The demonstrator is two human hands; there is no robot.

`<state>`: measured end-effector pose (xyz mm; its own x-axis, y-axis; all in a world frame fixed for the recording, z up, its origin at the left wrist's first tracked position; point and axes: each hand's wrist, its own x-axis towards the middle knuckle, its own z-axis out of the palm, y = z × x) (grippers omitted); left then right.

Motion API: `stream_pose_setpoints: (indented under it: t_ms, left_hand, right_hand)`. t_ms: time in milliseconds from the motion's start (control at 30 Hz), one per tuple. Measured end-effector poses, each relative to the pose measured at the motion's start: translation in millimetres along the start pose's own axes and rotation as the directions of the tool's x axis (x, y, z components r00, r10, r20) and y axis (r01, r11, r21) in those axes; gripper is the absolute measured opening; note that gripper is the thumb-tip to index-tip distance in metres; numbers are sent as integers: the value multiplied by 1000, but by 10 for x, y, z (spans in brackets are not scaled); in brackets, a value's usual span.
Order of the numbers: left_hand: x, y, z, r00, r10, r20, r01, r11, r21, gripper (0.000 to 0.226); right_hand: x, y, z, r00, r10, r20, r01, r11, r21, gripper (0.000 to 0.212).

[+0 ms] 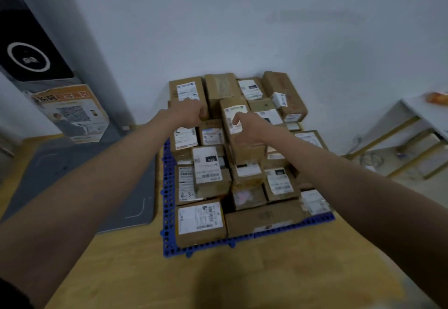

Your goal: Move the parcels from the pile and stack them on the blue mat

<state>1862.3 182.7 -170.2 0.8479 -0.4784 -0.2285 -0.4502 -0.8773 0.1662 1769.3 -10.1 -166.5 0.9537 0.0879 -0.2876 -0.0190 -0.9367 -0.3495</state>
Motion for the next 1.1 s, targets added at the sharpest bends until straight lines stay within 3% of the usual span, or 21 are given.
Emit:
stream_pose_setpoints:
  t_ms: [167, 333, 533, 600, 800, 1100]
  left_hand:
    - [4, 698, 51, 994, 101, -33, -102, 993, -57, 17]
    - [-128, 1146, 244, 994, 74, -86, -82, 992, -96, 12]
    - [-358, 1491, 513, 999, -21, -29, 18, 994, -112, 6]
    - [-414, 1613, 642, 999, -35, -17, 33, 992, -123, 3]
    - [-449, 1988, 1068, 995, -76, 71, 84, 990, -112, 5]
    - [-195, 2452, 1388, 983, 39, 182, -19, 993, -114, 6]
  right_hand:
    - [-471, 590, -125, 996, 68, -55, -68, 998, -7, 56]
    - [-771, 1185, -102, 995, 93, -20, -94, 996, -3, 44]
    - [-919, 1721, 137, 990, 27, 138, -26, 1000, -6, 24]
    - [-936, 1865, 266, 977, 14, 211, -16, 1000, 9, 27]
    - [-1048, 2345, 530, 918, 47, 394, -65, 997, 32, 5]
    - [-1292, 2793, 482, 903, 259, 343, -295, 954, 57, 24]
